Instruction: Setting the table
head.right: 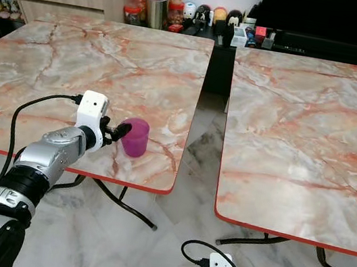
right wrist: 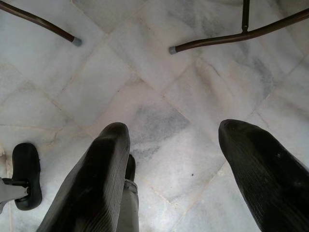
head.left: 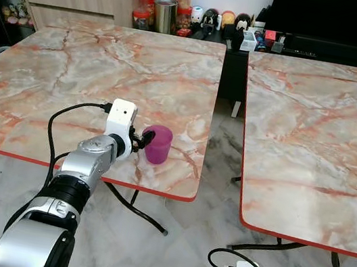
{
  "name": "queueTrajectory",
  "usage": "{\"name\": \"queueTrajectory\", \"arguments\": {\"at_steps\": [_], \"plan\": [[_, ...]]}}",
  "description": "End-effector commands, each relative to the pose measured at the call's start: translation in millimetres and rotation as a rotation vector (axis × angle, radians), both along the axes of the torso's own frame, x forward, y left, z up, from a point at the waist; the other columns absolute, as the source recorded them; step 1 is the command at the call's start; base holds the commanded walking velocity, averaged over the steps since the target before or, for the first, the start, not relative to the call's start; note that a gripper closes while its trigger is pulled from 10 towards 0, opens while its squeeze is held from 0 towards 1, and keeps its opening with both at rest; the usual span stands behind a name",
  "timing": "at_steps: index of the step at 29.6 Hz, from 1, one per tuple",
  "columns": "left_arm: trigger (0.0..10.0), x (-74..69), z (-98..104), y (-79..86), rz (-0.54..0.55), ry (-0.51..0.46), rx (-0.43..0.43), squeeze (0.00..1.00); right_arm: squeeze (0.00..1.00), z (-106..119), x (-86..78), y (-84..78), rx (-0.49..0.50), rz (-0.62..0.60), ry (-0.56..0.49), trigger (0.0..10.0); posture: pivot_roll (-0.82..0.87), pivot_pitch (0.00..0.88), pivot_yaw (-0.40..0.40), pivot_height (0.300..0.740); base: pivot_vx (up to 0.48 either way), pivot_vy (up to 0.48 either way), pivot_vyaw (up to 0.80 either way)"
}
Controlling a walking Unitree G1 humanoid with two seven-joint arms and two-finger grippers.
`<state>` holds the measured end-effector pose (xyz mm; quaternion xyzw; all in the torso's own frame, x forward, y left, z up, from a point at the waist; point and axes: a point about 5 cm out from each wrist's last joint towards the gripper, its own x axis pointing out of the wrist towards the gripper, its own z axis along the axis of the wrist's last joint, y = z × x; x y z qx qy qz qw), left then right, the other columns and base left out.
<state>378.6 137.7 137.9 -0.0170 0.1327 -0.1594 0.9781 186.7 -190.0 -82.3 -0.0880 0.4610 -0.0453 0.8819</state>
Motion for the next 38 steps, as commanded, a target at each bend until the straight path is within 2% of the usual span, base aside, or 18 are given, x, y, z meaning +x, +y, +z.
{"name": "queueTrajectory", "arguments": {"at_steps": [1, 4, 5, 6, 7, 8, 20, 30, 38], "plan": [[10.0, -3.7, -14, 0.7, -0.005, 0.060, 0.032, 0.00, 0.00, 0, 1.0, 1.0, 0.000, 0.004, -0.002, 10.0, -0.02, 0.000, 0.059, 0.740, 0.000, 0.000, 0.00], [9.9, -3.3, -13, -0.7, -0.022, 0.060, 0.032, 0.00, 0.00, 0, 0.9, 1.3, 0.002, 0.002, -0.002, 10.0, -0.01, 0.000, 0.059, 0.740, 0.000, 0.000, 0.00], [9.3, -3.2, -12, -0.9, -0.024, 0.060, 0.033, 0.00, 0.00, 0, 0.5, 1.6, 0.004, 0.000, 0.000, 10.0, -0.01, 0.000, 0.059, 0.740, 0.000, 0.000, 0.00], [4.0, -3.3, -12, -0.9, -0.027, 0.061, 0.031, 0.00, 0.00, 0, 0.4, 1.8, 0.004, -0.001, 0.000, 10.0, -0.01, 0.000, 0.060, 0.740, 0.000, 0.000, 0.00], [0.7, -3.3, -12, -0.9, -0.028, 0.061, 0.030, 0.00, 0.00, 0, 0.3, 1.9, 0.005, -0.001, 0.000, 10.0, -0.01, 0.000, 0.060, 0.740, 0.000, 0.000, 0.00], [0.0, -3.3, -12, -1.1, -0.031, 0.061, 0.030, 0.00, 0.00, 0, 0.1, 2.1, 0.005, -0.002, 0.001, 10.0, -0.01, 0.000, 0.061, 0.740, 0.000, 0.000, 0.00], [0.0, -2.9, -9, -1.5, -0.052, 0.060, 0.032, 0.00, 0.00, 0, -0.1, 2.2, 0.006, -0.010, 0.001, 10.0, -0.01, 0.000, 0.064, 0.740, 0.000, 0.000, 0.00], [0.0, -0.1, -2, 3.1, -0.025, 0.026, 0.020, 0.00, 0.00, 0, 0.0, 2.4, 0.004, -0.002, 0.002, 10.0, -0.01, 0.000, 0.061, 0.740, 0.000, 0.000, 0.00], [0.0, -0.2, -1, -0.7, -0.033, 0.023, 0.017, 0.00, 0.00, 1, 2.5, 3.3, 0.005, 0.000, -0.005, 10.0, -0.01, 0.000, 0.061, 0.740, 0.000, 0.000, 0.00]]}}
